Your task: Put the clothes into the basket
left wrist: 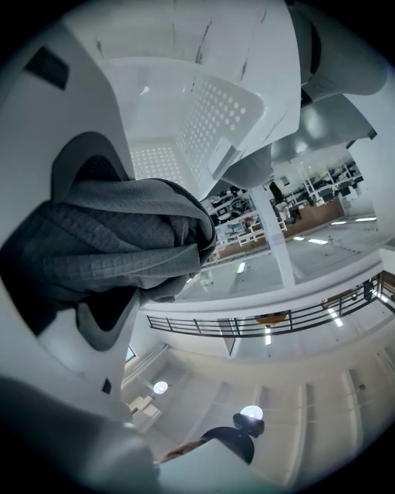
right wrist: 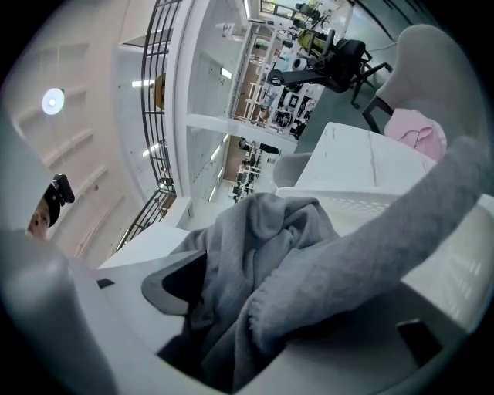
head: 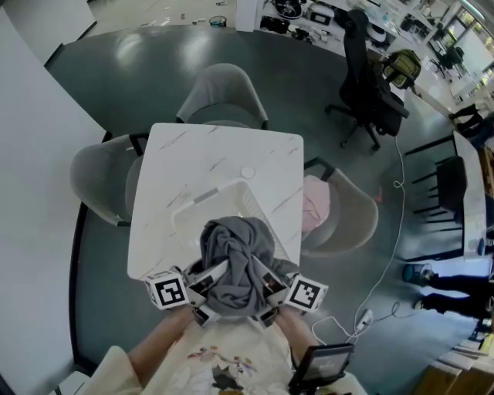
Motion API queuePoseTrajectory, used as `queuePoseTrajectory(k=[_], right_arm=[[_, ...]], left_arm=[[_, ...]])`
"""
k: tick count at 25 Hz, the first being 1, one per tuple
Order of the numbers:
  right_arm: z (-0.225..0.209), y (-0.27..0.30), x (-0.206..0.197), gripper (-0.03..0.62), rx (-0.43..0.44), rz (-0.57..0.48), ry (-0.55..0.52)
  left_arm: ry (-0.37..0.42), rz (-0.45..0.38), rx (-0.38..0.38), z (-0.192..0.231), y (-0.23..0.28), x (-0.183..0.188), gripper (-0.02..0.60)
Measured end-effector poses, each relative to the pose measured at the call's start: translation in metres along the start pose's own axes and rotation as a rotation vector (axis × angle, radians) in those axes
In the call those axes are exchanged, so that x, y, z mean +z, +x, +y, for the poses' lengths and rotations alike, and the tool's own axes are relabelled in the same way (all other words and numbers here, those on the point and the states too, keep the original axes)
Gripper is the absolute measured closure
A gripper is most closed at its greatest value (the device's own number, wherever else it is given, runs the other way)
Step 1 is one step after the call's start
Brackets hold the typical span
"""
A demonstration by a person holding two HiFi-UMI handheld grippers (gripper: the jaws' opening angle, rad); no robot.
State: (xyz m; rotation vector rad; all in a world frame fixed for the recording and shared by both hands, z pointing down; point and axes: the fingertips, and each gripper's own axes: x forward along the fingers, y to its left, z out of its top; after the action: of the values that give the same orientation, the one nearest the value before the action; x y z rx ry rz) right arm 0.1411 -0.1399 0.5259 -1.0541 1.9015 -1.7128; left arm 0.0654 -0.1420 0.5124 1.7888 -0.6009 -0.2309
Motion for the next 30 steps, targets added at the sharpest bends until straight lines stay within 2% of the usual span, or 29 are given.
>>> queuePoseTrajectory(k=[3,6,11,18,20,23,30], right_arm=[[-0.018,0.003,0.008,0.275,-0.058,-0.023,-0.038],[-0.029,0.002,0.011,0.275,-0.118,-0.014,-0.153],[-0.038,0.007,0.002,0.278,-0.124,0.041,-0.185],[-0.036,0.011,-0.009,0.275,-0.124,0.053,-0.218],[-0.036,0.009,-0.011,0.275,-0.133,0.054,-0.225],[-0.038,0.009,-0.013,0.275,-0.142,0.057,-0.216],[-0.040,0.014,-0.014,0.275,-0.134,0.060,-0.237]], left_arm=[[0.059,-0.001,0.047,0.011,0.008,0.002,0.238],[0.114,0.033,0.131,0.025,0.008,-0.002,0.238],[0.110,0.032,0.242,0.052,0.000,-0.002,0.238],[0.083,-0.028,0.230,0.052,-0.005,0.007,0.237],[0.103,-0.032,0.190,0.042,-0.002,0.010,0.238],[0.141,0.008,0.145,0.029,0.010,0.006,0.238],[0.173,0.067,0.156,0.038,0.013,-0.008,0.238]])
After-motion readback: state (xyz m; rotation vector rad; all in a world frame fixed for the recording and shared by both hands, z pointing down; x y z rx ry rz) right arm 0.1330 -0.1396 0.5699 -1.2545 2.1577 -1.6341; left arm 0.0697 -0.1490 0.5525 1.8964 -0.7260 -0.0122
